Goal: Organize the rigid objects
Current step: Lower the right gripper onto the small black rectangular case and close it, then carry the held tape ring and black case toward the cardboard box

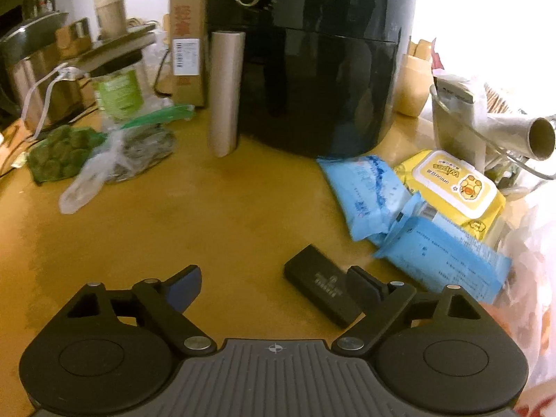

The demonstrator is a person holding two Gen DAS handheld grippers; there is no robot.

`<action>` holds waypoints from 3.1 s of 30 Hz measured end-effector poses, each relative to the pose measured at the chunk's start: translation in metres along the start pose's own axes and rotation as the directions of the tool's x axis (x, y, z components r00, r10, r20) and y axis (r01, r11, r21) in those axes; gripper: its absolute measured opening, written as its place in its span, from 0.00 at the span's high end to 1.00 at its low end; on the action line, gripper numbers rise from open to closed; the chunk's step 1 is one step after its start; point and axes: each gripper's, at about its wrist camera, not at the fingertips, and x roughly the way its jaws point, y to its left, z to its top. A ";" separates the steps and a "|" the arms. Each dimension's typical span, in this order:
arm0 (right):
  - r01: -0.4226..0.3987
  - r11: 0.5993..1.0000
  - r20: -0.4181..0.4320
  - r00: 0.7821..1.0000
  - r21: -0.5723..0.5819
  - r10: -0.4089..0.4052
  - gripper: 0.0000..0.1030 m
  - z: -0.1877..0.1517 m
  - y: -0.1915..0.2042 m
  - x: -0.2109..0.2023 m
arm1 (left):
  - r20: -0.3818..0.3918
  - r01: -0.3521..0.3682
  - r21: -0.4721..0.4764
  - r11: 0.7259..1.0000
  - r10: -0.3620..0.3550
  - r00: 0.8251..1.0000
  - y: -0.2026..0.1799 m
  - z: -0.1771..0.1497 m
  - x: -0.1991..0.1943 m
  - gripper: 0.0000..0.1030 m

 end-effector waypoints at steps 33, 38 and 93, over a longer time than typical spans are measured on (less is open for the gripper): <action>-0.066 0.996 -0.127 0.989 0.066 0.074 0.67 -0.004 -0.021 0.013 | 0.011 0.018 -0.042 0.999 -0.017 1.000 -0.007 -0.011 -0.012 0.93; -0.096 0.992 -0.131 0.986 0.075 0.106 0.67 -0.005 -0.020 0.000 | 0.012 0.014 -0.043 0.999 -0.013 1.000 -0.008 -0.012 -0.014 0.93; -0.372 0.922 0.013 0.928 0.110 0.373 0.67 -0.090 -0.064 -0.196 | -0.086 0.123 0.090 0.988 -0.115 0.990 -0.103 -0.062 -0.026 0.92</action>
